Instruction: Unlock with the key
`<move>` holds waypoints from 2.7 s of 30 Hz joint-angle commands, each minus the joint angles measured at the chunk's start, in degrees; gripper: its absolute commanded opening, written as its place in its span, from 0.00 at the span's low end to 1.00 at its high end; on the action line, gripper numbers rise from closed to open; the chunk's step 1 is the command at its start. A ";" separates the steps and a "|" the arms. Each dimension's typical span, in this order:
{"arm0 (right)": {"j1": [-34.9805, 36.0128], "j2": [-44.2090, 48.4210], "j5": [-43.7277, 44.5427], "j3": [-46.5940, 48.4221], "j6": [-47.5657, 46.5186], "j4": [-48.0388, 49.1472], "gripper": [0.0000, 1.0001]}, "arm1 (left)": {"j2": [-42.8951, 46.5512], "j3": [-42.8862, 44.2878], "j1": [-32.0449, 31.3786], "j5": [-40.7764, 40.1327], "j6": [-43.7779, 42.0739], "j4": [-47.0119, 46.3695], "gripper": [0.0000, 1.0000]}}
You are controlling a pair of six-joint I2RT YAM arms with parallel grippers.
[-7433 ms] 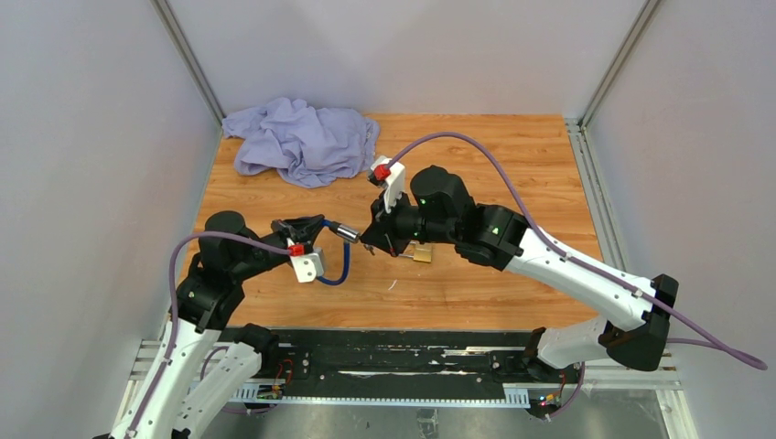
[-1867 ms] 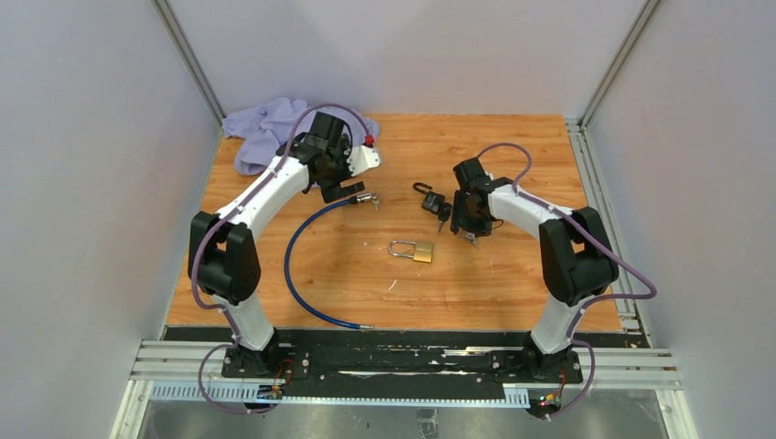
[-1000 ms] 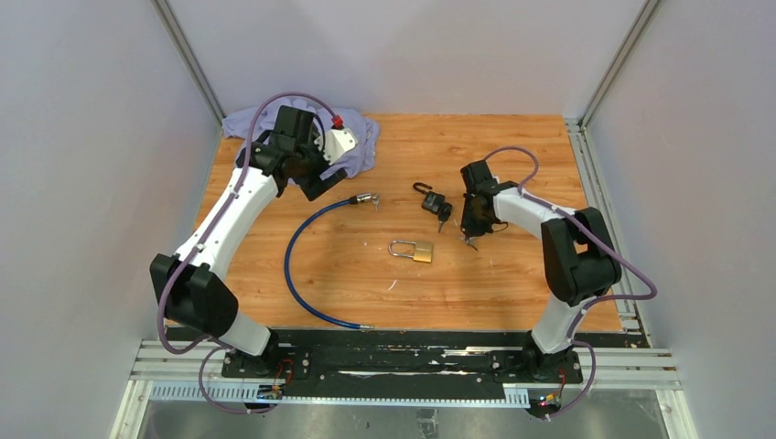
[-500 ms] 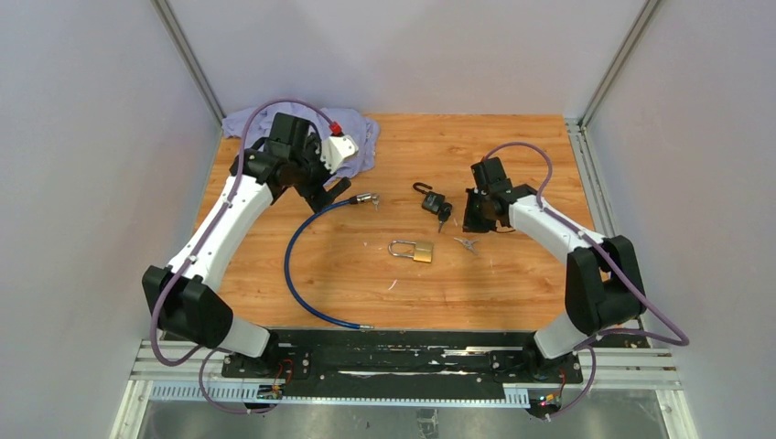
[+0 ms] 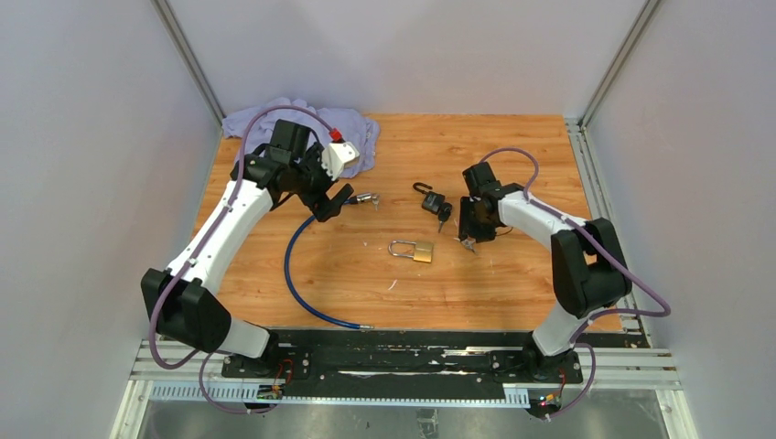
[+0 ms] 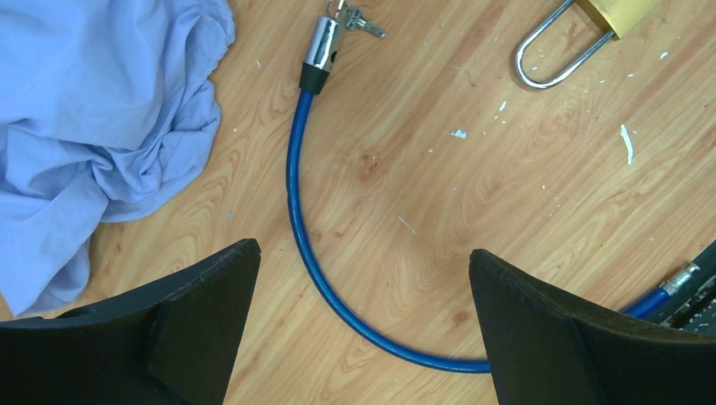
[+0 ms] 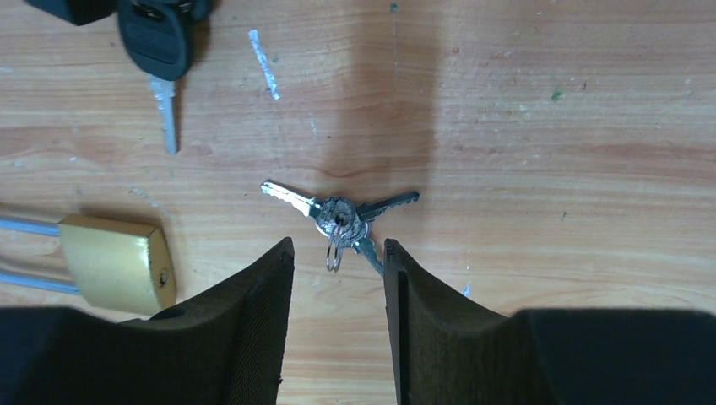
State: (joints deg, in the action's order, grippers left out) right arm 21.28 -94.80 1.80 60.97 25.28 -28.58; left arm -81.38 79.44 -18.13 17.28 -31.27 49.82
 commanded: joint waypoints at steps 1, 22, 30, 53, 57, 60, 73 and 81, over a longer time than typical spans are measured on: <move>0.63 -2.27 2.25 2.11 -1.83 -1.06 0.42 | 1.41 1.46 0.11 -1.73 -0.19 -0.33 0.98; 0.88 -6.35 2.77 2.64 -1.75 -0.65 0.24 | 2.88 2.13 0.16 -4.48 -1.95 -0.34 0.98; 0.87 -5.87 2.55 1.88 -1.38 -0.25 0.01 | 3.23 2.37 0.11 -4.40 -1.80 -0.29 0.98; 8.01 10.48 -14.83 6.76 -1.83 -3.78 0.01 | 4.84 -3.67 -0.24 16.00 -0.86 2.65 0.97; 13.39 12.82 -20.63 10.85 -1.41 -4.14 0.01 | 4.74 -6.55 -2.80 24.09 -0.47 2.67 0.92; 16.64 13.90 -26.07 13.76 -0.84 -3.41 0.01 | 5.23 -8.36 -4.57 30.38 -0.90 2.67 0.91; 21.49 18.12 -39.96 11.45 19.71 17.90 0.01 | 14.06 -12.04 -4.91 47.90 -9.97 2.68 0.86; 24.94 17.22 -39.73 14.24 22.61 20.23 0.01 | 14.67 -11.06 -4.93 46.78 -7.38 1.95 0.72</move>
State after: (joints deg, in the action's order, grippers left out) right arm 44.47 -77.28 -36.51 72.51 44.75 -11.86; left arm -67.02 68.23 -22.96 62.39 -39.03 52.73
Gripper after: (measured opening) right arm 0.011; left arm 0.775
